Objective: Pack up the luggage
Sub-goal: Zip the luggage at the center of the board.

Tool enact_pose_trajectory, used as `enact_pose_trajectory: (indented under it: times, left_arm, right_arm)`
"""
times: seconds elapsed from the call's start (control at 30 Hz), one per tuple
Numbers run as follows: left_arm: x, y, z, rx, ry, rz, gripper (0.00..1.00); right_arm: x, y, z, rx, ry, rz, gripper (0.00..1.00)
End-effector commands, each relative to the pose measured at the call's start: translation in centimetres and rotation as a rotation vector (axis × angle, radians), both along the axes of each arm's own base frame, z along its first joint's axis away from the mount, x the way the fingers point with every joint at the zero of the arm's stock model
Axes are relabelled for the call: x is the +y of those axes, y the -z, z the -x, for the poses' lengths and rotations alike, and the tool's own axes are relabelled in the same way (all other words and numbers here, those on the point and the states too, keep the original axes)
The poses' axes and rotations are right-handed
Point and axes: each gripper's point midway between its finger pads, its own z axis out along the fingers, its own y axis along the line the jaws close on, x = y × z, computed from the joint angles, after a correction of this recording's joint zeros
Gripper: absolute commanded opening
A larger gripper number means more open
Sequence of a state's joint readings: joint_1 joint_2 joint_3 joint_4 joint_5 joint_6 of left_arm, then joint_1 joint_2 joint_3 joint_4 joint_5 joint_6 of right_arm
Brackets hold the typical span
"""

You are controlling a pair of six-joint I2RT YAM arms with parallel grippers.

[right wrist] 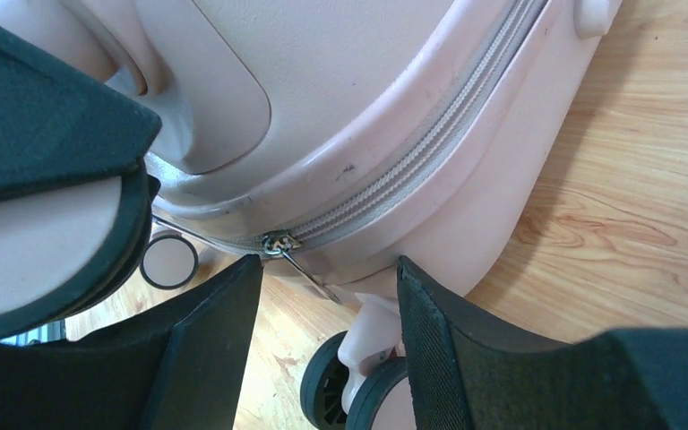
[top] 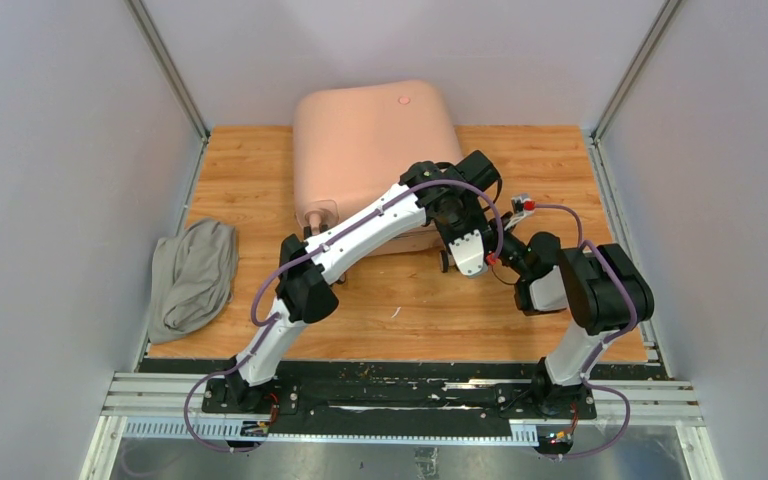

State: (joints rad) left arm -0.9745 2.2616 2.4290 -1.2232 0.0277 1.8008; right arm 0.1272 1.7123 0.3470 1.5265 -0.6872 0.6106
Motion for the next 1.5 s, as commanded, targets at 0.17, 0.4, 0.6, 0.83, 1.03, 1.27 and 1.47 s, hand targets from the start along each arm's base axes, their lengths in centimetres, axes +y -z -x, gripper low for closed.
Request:
enact_pose_trajectory:
  times: [0.17,0.4,0.6,0.83,1.03,1.27,1.47]
  left_arm:
    - [2.1,-11.9,-1.4,-0.205,-0.096,0.198,0.00]
    - [1.9,-13.5,-1.7,-0.230,-0.121,0.262,0.00]
    - [1.6,-14.1,-2.2,-0.248,-0.147,0.293,0.00]
    - [1.7,-14.8,-2.1,-0.240,-0.163,0.325,0.00]
    - [2.0,-15.7,-1.5,-0.207,-0.194,0.373,0.00]
    - [3.1,-17.0,-0.7,-0.170,-0.240,0.425,0.00]
    - [3.5,-17.7,-0.2,-0.131,-0.273,0.470,0.00]
  right_arm:
    - [1.0,-2.8,-0.7,-0.098,-0.070,-0.028,0.48]
    - [1.8,-2.8,-0.5,-0.084,-0.075,-0.040,0.26]
    - [2.4,-3.0,-0.5,-0.087,-0.058,-0.048,0.25]
    - [2.3,-3.0,-0.5,-0.112,0.011,-0.029,0.00]
    - [1.6,-3.3,-0.2,-0.183,0.135,0.035,0.00]
    - [0.4,-2.9,-1.1,-0.172,0.225,0.042,0.00]
    - [0.8,-4.0,-0.7,-0.205,0.210,0.038,0.00]
